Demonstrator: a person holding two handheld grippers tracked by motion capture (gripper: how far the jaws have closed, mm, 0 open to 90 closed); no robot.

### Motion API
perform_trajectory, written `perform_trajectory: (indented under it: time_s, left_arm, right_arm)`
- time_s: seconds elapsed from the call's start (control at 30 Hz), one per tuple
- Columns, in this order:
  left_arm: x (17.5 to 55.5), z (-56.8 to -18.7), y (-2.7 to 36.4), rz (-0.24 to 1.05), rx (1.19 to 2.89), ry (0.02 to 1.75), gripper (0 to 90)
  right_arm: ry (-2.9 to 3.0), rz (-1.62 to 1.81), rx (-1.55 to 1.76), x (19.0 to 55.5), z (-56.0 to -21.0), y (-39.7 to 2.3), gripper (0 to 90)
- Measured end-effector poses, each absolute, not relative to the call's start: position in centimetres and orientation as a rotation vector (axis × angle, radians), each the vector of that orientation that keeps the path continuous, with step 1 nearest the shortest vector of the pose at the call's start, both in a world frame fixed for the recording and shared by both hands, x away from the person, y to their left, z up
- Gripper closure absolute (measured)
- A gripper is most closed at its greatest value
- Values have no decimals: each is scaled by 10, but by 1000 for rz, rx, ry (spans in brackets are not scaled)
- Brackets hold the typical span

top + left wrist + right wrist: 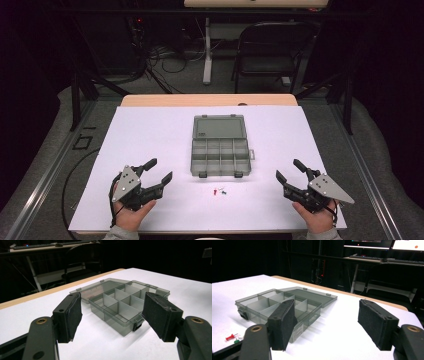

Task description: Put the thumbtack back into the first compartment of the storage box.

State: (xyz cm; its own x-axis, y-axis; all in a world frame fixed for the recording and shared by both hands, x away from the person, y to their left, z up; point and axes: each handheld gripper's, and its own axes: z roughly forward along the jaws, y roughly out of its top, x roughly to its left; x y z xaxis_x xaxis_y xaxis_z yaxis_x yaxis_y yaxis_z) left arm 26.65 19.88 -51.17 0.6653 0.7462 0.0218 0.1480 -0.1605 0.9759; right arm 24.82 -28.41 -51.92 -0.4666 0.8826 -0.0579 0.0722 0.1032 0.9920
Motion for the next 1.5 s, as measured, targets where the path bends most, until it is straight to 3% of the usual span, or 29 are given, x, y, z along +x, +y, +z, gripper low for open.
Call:
perform_trajectory:
  time_s: [0.47,0.73,1.1,1.23,1.5]
  left_arm:
    - [267,-519,166,403,1756,737,303]
    - [271,-530,134,361,1828,714,437]
    - [283,-535,96,296,1882,797,488]
    - [293,-541,91,174,1896,838,528]
    - [291,-551,82,54,1967,896,621]
  right_arm:
    - [1688,1397,953,247,-520,-285,289]
    - [1684,1399,962,249,-520,-285,289]
    - [1696,1385,967,254,-521,-283,286]
    - [1691,1383,977,254,-522,-284,286]
    - [1698,1379,985,254,-522,-285,279]
